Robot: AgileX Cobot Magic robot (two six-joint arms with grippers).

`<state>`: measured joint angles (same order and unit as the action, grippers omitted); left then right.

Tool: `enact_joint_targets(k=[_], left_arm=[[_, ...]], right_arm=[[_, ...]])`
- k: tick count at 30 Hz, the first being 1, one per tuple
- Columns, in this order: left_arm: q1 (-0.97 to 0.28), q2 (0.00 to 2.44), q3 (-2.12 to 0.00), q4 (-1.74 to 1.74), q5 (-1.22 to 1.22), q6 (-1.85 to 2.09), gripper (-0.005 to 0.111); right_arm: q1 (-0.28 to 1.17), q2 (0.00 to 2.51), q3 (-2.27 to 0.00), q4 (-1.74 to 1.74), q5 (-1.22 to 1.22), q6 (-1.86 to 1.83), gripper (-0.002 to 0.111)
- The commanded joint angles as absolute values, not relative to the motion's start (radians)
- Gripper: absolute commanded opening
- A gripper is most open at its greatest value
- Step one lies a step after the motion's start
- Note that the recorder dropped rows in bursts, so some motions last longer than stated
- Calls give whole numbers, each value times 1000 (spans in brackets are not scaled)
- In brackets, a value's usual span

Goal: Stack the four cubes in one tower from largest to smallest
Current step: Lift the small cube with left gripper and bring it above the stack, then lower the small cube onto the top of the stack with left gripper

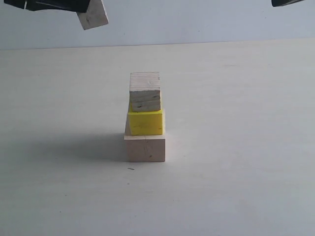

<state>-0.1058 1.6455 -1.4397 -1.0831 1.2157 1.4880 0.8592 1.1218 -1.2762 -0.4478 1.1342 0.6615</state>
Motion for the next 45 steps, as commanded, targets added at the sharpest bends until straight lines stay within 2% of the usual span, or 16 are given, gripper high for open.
enact_joint_targets(k=[1, 7, 15, 45], left_arm=[[-119, 1638, -1418, -1140, 1221, 1532, 0], [-189, 1638, -1329, -1139, 1221, 1592, 0], [-334, 1638, -1319, -1089, 1221, 1589, 0], [-369, 1704, -1322, -1060, 1082, 1646, 0]], right_arm=[[860, 1117, -1273, -421, 1130, 645, 0], [860, 1117, -1273, -419, 1132, 645, 0], [860, 1117, -1273, -419, 1147, 645, 0], [860, 1117, -1273, -400, 1149, 655, 0]])
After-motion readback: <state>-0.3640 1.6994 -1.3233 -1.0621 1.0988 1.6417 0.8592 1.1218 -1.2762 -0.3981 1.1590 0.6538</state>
